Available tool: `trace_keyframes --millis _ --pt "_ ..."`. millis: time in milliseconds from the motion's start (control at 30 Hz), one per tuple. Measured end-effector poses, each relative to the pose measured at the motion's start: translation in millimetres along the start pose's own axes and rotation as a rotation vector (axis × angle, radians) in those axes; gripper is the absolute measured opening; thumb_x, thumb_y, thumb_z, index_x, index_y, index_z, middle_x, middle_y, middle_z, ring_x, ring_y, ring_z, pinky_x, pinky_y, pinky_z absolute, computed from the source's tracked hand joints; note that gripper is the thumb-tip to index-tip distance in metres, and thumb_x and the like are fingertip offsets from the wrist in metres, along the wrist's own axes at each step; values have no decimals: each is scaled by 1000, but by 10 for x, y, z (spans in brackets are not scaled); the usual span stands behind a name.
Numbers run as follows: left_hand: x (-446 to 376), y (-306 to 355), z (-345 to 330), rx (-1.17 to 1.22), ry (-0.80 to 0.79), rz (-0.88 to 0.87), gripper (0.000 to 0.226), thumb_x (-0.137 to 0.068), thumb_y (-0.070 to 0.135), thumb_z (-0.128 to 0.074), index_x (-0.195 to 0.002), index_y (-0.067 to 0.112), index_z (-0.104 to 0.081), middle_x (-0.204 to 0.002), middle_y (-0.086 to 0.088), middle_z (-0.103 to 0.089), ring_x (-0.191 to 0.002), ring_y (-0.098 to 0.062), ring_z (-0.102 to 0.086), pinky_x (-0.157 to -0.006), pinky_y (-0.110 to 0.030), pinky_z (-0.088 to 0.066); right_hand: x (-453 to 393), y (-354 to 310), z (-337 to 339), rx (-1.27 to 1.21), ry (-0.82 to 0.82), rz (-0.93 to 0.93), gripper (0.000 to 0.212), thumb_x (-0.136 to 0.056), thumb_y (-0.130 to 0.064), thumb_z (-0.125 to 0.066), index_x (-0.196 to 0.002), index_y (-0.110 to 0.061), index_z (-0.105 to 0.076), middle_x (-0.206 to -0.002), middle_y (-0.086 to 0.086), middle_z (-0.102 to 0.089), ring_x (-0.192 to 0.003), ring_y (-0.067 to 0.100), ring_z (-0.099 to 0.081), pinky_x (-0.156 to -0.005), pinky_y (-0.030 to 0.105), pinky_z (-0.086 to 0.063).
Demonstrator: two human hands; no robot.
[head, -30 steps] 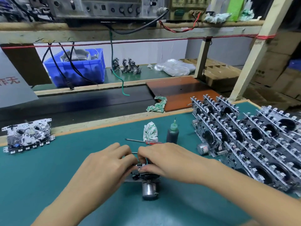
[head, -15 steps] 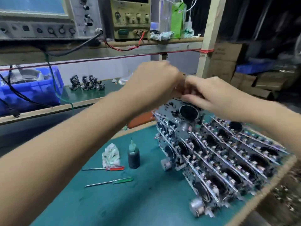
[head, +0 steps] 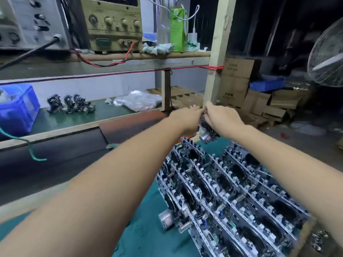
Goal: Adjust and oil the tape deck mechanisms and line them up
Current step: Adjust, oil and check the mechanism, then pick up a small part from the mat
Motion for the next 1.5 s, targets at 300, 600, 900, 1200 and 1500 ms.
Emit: trace_keyframes --millis 300,600,900,1200,1500 --pt "-72 1 -765 23 -123 0 56 -98 17 -39 -151 17 -19 -159 -3 -18 -140 -24 -27 -109 -45 -26 192 50 -748 -83 -292 -61 25 -100 -28 -41 -107 -5 -44 -109 22 -62 -96 39 -60 -69 38 -40" --pt "-182 245 -908 129 -149 20 57 -101 18 -30 -153 21 -6 -160 2 -11 -138 -26 -27 -107 -44 -26 290 292 -835 -141 -332 -179 24 -100 -24 -39 -108 -3 -48 -110 21 -61 -96 36 -58 -64 33 -31" --pt "220 148 -522 69 97 61 38 -100 25 -35 -135 12 -41 -141 -6 -43 -128 -25 -39 -99 -40 -34 379 -223 -227 107 -200 -81 31 -97 -33 -44 -122 -14 -42 -123 7 -53 -115 25 -48 -78 35 -44" --pt "2595 -236 66 237 422 152 23 -73 27 -67 -95 21 -69 -88 8 -64 -81 -18 -57 -70 -31 -45 1465 -1871 837 -475 -126 173 28 -90 -54 -36 -112 -37 -40 -97 -12 -54 -93 12 -55 -65 31 -33" --pt "4754 -661 -679 90 134 502 29 -47 37 -83 -72 34 -68 -66 20 -59 -58 0 -57 -46 -12 -43 2336 -3944 163 -780 -584 485 26 -93 -47 -44 -109 -28 -49 -108 -7 -58 -107 18 -52 -79 30 -38"
Point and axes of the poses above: each hand's wrist, its own x-axis away from the middle knuckle, its own z-axis out of the back of the hand, y = z × x, the point moved 8 cm from there along -x, towards the middle knuckle
